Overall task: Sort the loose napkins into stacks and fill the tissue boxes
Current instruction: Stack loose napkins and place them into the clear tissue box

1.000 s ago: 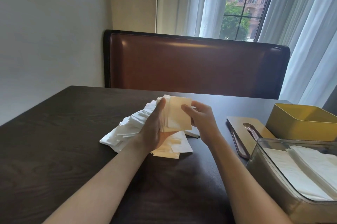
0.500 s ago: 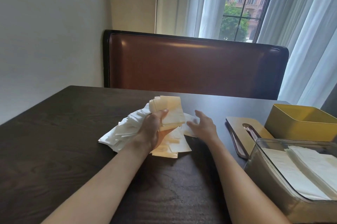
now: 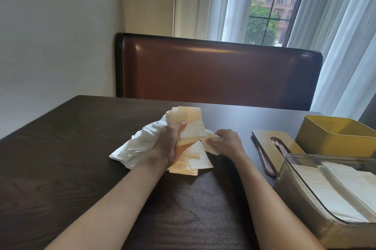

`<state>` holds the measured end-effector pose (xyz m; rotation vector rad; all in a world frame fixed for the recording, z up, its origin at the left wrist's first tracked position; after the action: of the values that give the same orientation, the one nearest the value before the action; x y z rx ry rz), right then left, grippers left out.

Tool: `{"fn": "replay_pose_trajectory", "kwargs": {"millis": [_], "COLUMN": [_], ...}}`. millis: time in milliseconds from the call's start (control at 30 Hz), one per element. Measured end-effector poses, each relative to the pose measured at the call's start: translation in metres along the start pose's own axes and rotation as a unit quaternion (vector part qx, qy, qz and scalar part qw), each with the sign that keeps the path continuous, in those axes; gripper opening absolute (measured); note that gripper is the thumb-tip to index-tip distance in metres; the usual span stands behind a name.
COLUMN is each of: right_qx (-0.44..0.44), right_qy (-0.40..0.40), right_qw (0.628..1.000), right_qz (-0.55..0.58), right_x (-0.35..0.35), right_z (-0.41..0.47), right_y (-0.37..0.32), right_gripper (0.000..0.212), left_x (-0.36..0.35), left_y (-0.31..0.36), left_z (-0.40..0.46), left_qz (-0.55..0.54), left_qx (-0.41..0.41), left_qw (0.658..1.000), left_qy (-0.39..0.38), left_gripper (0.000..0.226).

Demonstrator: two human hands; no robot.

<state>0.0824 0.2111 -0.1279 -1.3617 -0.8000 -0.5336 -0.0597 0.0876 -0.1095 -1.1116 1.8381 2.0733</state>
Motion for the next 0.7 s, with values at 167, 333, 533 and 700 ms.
{"fn": "replay_pose_trajectory", "kwargs": {"millis": [167, 333, 533, 700], "right_qx": [0.027, 0.03, 0.042, 0.057], "right_qy": [0.021, -0.05, -0.143, -0.207], "right_qw": [0.992, 0.93, 0.825, 0.717], "right_qz": [0.122, 0.363, 0.546, 0.663], "right_x": [0.013, 0.023, 0.029, 0.036], "right_z": [-0.008, -0.023, -0.033, -0.04], "right_y": [-0.011, -0.017, -0.029, -0.039], "right_gripper": [0.017, 0.024, 0.044, 0.029], "left_x": [0.0, 0.001, 0.002, 0.002], "left_y": [0.0, -0.001, 0.001, -0.001], "left_z": [0.0, 0.002, 0.002, 0.002], "left_qz": [-0.003, 0.0, 0.007, 0.015], "left_qx": [0.0, 0.002, -0.001, 0.006], "left_qw": [1.0, 1.0, 1.0, 1.0], "left_qy": [0.003, 0.006, 0.014, 0.013], "left_gripper": [0.026, 0.029, 0.028, 0.032]}}
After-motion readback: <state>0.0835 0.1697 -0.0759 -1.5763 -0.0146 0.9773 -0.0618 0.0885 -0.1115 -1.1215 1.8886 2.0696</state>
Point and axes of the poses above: each hand's wrist, its own z-axis towards the middle knuckle, its own x-axis out of the back of the hand, y = z × x, the point moved 4 cm from there along z, towards the middle knuckle, and after that the axes turned 9 degrees about -x, right-handed, at the moved point
